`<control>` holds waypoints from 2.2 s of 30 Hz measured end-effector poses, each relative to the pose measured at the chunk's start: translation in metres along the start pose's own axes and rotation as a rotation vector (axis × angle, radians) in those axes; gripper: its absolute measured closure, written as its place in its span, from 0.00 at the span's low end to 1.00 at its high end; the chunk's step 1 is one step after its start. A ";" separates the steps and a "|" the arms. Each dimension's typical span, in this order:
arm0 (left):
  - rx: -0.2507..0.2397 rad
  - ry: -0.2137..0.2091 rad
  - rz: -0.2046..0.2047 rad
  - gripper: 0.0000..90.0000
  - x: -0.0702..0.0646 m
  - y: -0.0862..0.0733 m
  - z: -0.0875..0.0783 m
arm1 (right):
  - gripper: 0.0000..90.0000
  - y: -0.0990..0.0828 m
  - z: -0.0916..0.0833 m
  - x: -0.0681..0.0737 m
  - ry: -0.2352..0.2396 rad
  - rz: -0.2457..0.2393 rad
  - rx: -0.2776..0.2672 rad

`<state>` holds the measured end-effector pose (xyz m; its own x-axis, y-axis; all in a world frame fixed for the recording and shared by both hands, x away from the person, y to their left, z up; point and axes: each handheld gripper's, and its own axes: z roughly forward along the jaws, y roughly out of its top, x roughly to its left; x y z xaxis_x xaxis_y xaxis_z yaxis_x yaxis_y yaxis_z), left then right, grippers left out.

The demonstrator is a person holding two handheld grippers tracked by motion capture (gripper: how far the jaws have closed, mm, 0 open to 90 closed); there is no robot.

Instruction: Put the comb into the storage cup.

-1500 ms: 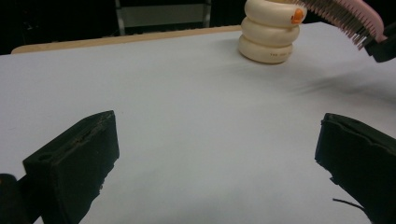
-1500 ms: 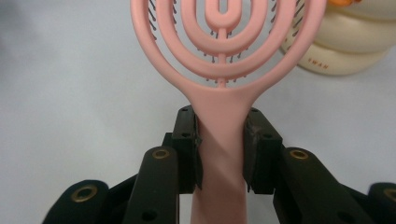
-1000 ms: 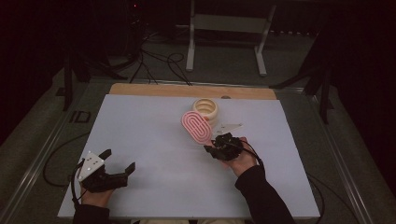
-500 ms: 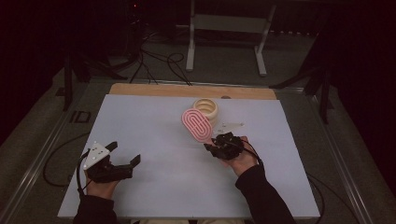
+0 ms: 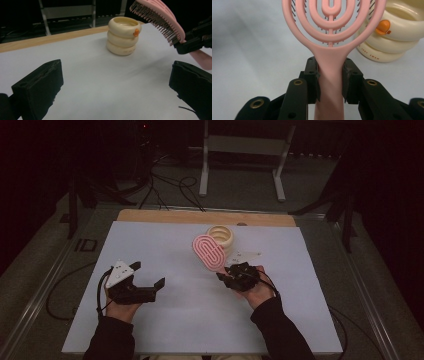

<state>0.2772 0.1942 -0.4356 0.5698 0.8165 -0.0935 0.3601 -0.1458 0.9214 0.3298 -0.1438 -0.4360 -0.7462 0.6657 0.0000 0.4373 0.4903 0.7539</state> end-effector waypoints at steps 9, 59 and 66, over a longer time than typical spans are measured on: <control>0.021 -0.030 -0.029 0.00 -0.010 0.011 0.021 | 0.78 0.001 -0.002 0.003 0.001 0.004 -0.025; 0.084 -0.150 -0.125 0.14 -0.052 0.054 0.080 | 0.78 0.014 0.008 0.032 0.056 -0.046 -0.086; 0.099 -0.162 -0.160 0.30 -0.053 0.054 0.083 | 0.78 0.014 0.008 0.034 0.057 -0.056 -0.093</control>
<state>0.3280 0.0960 -0.4119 0.6075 0.7346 -0.3021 0.5217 -0.0822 0.8492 0.3150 -0.1097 -0.4309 -0.7965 0.6045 -0.0085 0.3479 0.4698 0.8114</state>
